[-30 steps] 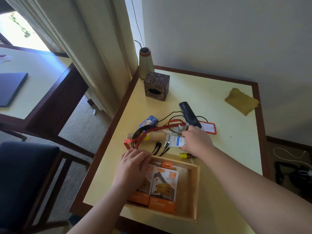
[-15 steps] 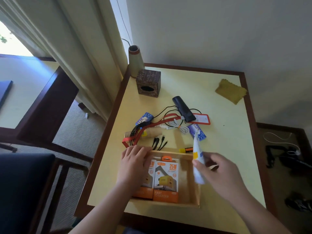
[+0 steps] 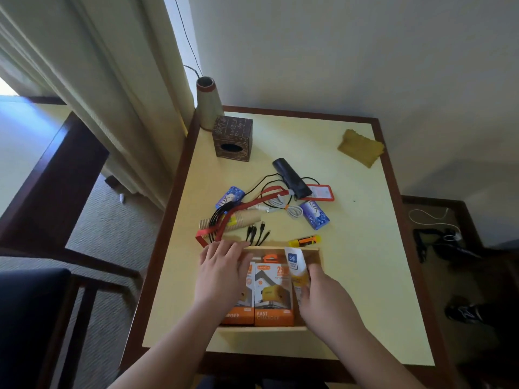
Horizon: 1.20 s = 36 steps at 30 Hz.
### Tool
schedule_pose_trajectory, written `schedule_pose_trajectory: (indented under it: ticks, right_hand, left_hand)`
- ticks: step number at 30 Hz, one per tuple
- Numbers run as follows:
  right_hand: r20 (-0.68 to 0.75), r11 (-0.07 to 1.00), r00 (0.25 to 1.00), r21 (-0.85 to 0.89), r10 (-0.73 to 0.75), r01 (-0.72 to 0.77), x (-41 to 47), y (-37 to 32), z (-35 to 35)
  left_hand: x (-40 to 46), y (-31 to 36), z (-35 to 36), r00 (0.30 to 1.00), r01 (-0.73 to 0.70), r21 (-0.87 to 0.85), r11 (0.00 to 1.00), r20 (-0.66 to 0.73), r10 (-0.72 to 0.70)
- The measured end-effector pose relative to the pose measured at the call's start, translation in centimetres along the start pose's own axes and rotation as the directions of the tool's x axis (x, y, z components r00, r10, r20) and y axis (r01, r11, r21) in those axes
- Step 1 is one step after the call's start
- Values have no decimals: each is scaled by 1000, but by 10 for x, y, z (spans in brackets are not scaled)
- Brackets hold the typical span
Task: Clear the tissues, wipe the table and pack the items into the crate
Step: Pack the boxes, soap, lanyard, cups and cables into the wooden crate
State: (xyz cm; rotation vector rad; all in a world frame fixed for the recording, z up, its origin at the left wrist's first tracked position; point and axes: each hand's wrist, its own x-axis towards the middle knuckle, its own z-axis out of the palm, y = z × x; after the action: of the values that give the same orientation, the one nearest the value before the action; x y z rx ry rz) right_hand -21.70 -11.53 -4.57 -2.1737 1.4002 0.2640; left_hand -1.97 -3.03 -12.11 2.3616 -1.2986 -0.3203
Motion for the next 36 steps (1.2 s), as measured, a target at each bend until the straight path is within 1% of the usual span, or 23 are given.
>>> schedule_pose_trajectory:
  ticks: [2, 4, 8, 11, 14, 16, 18, 20, 21, 23, 25, 27, 29, 31, 33, 36]
  right_hand:
    - [-2, 999, 1000, -32, 24, -24, -1, -3, 5]
    - [-6, 994, 1000, -105, 29, -30, -1, -6, 9]
    - [-19, 952, 998, -303, -59, 50, 6, -3, 17]
    - [-54, 941, 996, -333, -78, 56, 11, 4, 24]
    - [-123, 943, 987, -327, -101, 56, 14, 12, 30]
    - [-150, 938, 978, -334, -148, 91, 16, 17, 30]
    - [-120, 891, 949, -394, -292, 225, 16, 23, 28]
    - [-43, 790, 890, -480, -455, 381, 19, 29, 25]
    - [-12, 744, 860, -509, -509, 434, 21, 31, 22]
    - [57, 667, 822, -554, -567, 499, 24, 33, 16]
    - [117, 597, 792, -594, -599, 539, 27, 35, 10]
    - [161, 554, 796, -638, -583, 534, 30, 39, 4]
    - [157, 546, 828, -683, -538, 484, 33, 46, 0]
    - [150, 574, 855, -682, -497, 453, 34, 51, -4]
    - [197, 548, 830, -668, -523, 504, 33, 52, -2]
    - [275, 480, 748, -624, -604, 616, 30, 48, 7]
  left_hand:
    - [0, 0, 0, 1000, 5, 5, 1000, 10, -5]
    - [0, -1, 0, 1000, 8, 4, 1000, 18, -8]
    - [0, 0, 0, 1000, -1, 6, 1000, 12, 1]
    - [0, 0, 0, 1000, -1, 4, 1000, 2, 1]
    - [0, -2, 1, 1000, 1, 9, 1000, -1, -1]
    - [0, -2, 1, 1000, -1, 20, 1000, 0, 1]
    - [0, -3, 2, 1000, -4, 24, 1000, 0, 4]
    - [1, -3, 2, 1000, -8, 26, 1000, -5, 8]
    - [1, -4, 3, 1000, -10, 26, 1000, -6, 10]
    - [1, -4, 3, 1000, -11, 25, 1000, -4, 11]
    - [1, -4, 3, 1000, -10, 23, 1000, -3, 10]
    - [1, -4, 4, 1000, -11, 29, 1000, -4, 11]
    - [1, -5, 4, 1000, -7, 29, 1000, -6, 7]
    - [1, -4, 4, 1000, -2, 30, 1000, -3, 2]
    - [1, -4, 4, 1000, 1, 26, 1000, -6, -1]
    - [1, -4, 3, 1000, 3, 15, 1000, -8, -3]
